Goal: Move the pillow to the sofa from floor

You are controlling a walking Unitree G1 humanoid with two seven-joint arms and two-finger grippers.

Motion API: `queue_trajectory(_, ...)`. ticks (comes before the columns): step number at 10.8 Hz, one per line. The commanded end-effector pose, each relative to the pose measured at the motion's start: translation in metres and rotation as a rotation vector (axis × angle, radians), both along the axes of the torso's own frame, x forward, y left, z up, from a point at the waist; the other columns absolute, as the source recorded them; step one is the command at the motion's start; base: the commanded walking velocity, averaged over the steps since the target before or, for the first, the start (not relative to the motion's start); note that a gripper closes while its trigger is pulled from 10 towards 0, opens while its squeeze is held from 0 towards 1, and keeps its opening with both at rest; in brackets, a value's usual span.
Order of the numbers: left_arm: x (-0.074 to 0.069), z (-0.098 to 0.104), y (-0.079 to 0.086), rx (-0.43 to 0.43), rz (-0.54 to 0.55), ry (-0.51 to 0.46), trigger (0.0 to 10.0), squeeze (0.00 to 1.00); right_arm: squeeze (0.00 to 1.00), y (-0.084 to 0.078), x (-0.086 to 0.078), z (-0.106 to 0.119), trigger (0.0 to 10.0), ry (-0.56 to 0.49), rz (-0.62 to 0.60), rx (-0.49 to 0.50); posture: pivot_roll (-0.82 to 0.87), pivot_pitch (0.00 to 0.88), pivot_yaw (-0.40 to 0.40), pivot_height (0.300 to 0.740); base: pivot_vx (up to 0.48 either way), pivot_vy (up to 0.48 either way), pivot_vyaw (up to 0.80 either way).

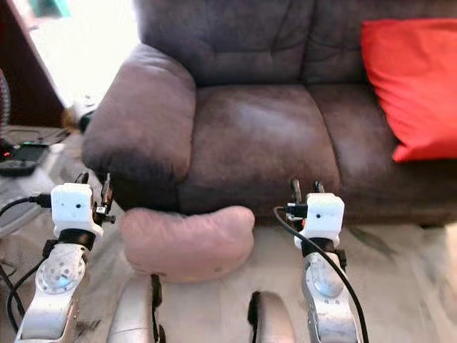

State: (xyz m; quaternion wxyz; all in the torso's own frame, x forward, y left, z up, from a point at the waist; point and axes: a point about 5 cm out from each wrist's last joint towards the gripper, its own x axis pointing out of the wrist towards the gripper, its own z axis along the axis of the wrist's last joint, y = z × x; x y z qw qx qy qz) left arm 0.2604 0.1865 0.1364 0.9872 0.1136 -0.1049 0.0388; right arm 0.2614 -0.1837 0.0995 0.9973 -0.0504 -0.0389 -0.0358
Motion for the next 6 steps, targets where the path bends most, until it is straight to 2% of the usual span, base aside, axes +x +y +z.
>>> queue_trajectory(1,-0.0002,0.0002,0.0006,0.003,0.002,0.006,10.0,0.0,0.0,0.0024,-0.0007,0.0021,10.0,-0.01,0.018,0.006,0.06,0.082,-0.02,0.54,0.0,0.0,0.0)
queue_trajectory(6,0.0019,0.0008,-0.0019,-0.007,-0.011,0.014,10.0,0.0,0.0,0.0031,0.0004,0.0013,10.0,0.0,0.036,-0.018,0.06,0.084,-0.02,0.54,0.0,0.0,0.0)
